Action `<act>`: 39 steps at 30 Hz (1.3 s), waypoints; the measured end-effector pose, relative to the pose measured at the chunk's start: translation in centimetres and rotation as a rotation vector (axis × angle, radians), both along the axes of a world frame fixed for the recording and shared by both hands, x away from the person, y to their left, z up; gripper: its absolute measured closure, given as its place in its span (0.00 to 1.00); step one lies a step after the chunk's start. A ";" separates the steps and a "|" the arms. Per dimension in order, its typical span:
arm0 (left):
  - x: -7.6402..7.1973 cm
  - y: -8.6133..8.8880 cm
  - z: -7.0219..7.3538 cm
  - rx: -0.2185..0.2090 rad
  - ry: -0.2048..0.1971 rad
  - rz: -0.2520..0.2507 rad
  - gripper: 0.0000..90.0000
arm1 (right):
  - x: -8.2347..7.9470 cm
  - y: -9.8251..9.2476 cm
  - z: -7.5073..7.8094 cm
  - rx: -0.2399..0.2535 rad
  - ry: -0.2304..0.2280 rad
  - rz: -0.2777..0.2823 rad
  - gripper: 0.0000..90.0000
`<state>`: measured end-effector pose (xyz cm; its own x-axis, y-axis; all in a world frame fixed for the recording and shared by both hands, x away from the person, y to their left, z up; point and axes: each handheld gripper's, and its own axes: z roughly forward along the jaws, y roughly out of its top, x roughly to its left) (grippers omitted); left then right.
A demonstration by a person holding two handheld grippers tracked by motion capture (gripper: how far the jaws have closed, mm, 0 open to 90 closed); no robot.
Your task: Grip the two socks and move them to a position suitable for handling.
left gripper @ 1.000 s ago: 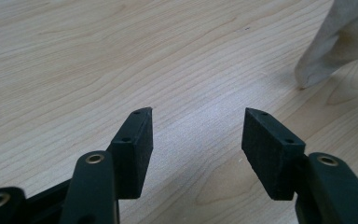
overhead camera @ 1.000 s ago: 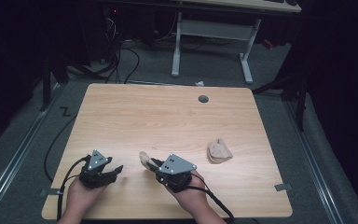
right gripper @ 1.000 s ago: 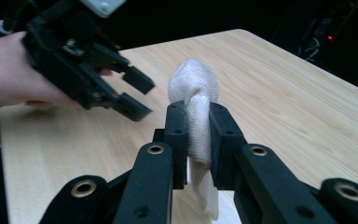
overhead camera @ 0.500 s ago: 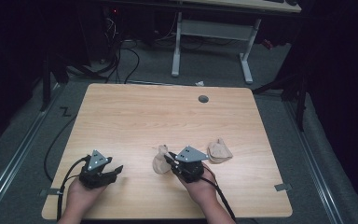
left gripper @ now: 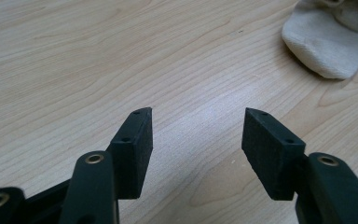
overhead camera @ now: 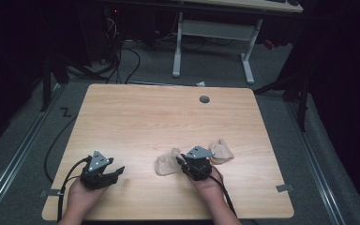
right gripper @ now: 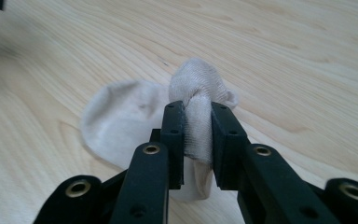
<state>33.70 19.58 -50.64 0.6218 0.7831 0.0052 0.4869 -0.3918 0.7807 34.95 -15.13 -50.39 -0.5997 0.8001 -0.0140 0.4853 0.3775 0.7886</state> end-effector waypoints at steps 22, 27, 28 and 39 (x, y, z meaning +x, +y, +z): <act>0.1 -0.4 -0.1 -0.010 0.009 0.005 0.48 | 1.1 -4.4 0.2 0.000 -0.003 -0.129 0.82; 0.1 -0.4 0.0 -0.021 0.020 0.015 0.49 | 1.6 -3.6 -0.1 -0.032 0.015 -0.128 0.99; 0.1 -0.4 0.0 -0.027 0.021 0.016 0.50 | 1.7 -3.5 -0.3 -0.057 0.020 -0.125 1.00; -0.1 -0.6 0.2 -0.043 0.026 0.012 0.55 | 2.0 -2.4 -1.8 -0.131 0.099 -0.080 1.00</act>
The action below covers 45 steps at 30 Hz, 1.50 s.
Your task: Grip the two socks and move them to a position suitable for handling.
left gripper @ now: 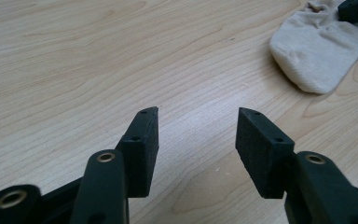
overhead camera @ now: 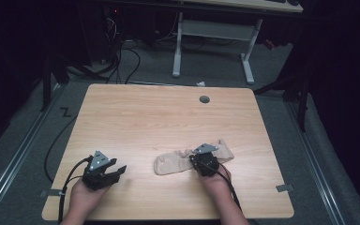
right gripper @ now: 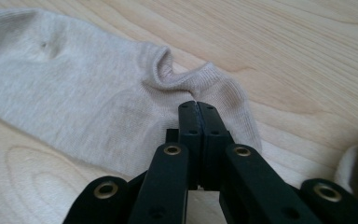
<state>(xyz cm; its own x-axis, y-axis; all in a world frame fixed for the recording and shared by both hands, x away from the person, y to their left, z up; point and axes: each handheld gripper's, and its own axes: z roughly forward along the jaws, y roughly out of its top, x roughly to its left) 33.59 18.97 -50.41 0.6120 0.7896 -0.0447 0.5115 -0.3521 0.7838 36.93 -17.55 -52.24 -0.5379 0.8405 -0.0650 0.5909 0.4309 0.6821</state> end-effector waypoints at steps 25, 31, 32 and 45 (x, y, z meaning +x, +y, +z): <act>1.8 -7.5 -0.5 0.007 0.005 -0.161 0.90 | -1.7 2.2 -0.3 0.011 -0.026 0.108 0.99; 2.7 -8.5 -2.0 0.092 0.058 -0.152 0.91 | -2.0 2.1 -0.4 0.004 -0.034 0.111 0.99; 2.6 -8.5 -2.0 0.104 0.059 -0.155 0.91 | -2.1 2.1 -0.4 0.010 -0.030 0.109 0.99; -0.3 -7.4 -1.7 0.173 0.061 -0.179 0.90 | -4.4 2.8 -0.3 0.010 -0.014 0.187 0.98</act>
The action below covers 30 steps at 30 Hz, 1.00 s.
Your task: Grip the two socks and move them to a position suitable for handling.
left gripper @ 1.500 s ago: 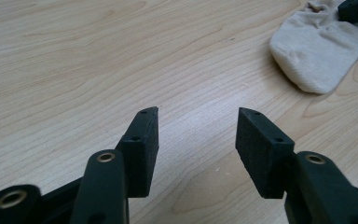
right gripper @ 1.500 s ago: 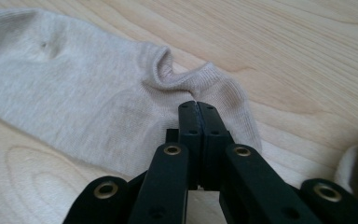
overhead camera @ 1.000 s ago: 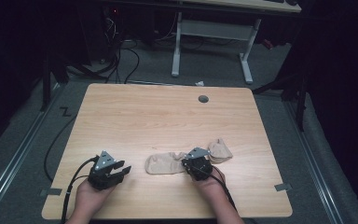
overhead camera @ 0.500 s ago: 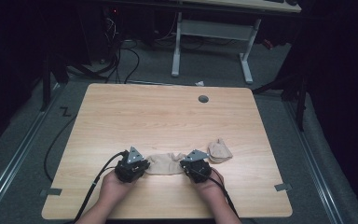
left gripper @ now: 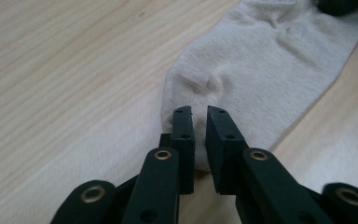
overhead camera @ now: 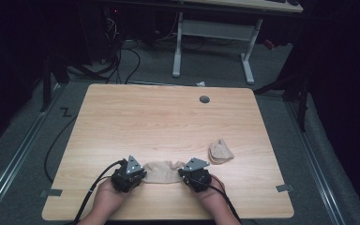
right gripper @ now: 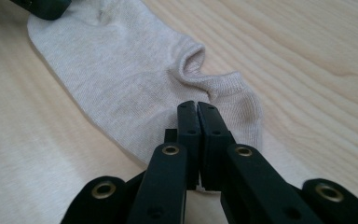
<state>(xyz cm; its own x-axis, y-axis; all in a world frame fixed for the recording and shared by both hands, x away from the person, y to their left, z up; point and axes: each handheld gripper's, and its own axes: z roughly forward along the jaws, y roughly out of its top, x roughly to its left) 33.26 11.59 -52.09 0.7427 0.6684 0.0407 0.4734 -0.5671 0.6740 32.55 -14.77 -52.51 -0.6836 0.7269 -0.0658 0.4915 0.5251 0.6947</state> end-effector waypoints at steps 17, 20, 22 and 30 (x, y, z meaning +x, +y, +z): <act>-2.5 1.8 0.7 -0.036 0.030 0.022 0.79 | -3.2 2.3 0.4 -0.015 -0.017 0.133 0.88; -2.4 2.7 1.6 -0.143 -0.016 0.041 0.67 | -3.0 1.6 1.3 0.015 -0.075 0.107 0.87; -2.3 3.2 2.0 -0.185 -0.032 0.052 0.63 | -2.5 0.7 2.0 0.029 -0.097 0.070 0.86; -0.8 5.3 1.6 -0.185 -0.058 0.117 0.57 | 1.9 -6.9 4.1 0.039 -0.152 -0.185 0.78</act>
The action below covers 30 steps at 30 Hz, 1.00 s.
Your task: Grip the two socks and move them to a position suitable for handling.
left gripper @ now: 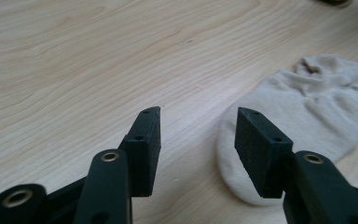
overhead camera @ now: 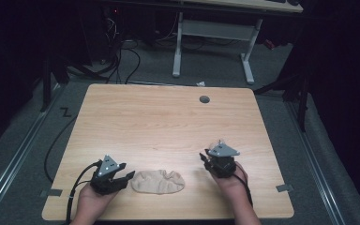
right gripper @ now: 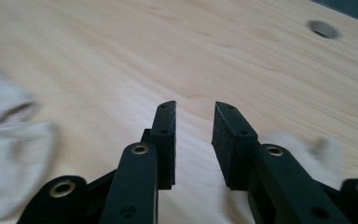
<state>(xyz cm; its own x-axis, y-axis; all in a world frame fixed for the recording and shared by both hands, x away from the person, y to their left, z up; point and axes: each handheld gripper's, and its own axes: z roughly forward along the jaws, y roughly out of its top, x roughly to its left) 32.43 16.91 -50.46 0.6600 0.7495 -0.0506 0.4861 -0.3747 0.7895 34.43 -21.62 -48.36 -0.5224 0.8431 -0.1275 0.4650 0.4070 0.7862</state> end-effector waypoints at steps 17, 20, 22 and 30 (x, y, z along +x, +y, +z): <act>0.6 0.8 -0.1 0.000 -0.001 0.011 0.56 | 1.5 -6.0 -1.2 0.110 0.037 -0.185 0.88; 0.7 0.8 -0.2 -0.001 0.002 0.013 0.56 | 1.6 -6.8 -0.8 0.101 0.023 -0.232 1.00; 0.7 0.7 -0.2 0.002 0.004 0.007 0.56 | 2.0 -7.2 -1.1 0.086 0.036 -0.266 1.00; 0.7 0.6 -0.3 0.007 0.006 0.000 0.56 | 3.1 -6.3 -3.7 0.009 0.161 -0.244 1.00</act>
<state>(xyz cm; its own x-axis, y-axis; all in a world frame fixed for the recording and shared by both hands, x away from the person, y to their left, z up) 33.11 17.48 -50.72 0.6594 0.7502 -0.0490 0.4910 -0.3804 0.7837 37.54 -27.91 -52.04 -0.3172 0.9470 -0.0511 0.6671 0.2611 0.6977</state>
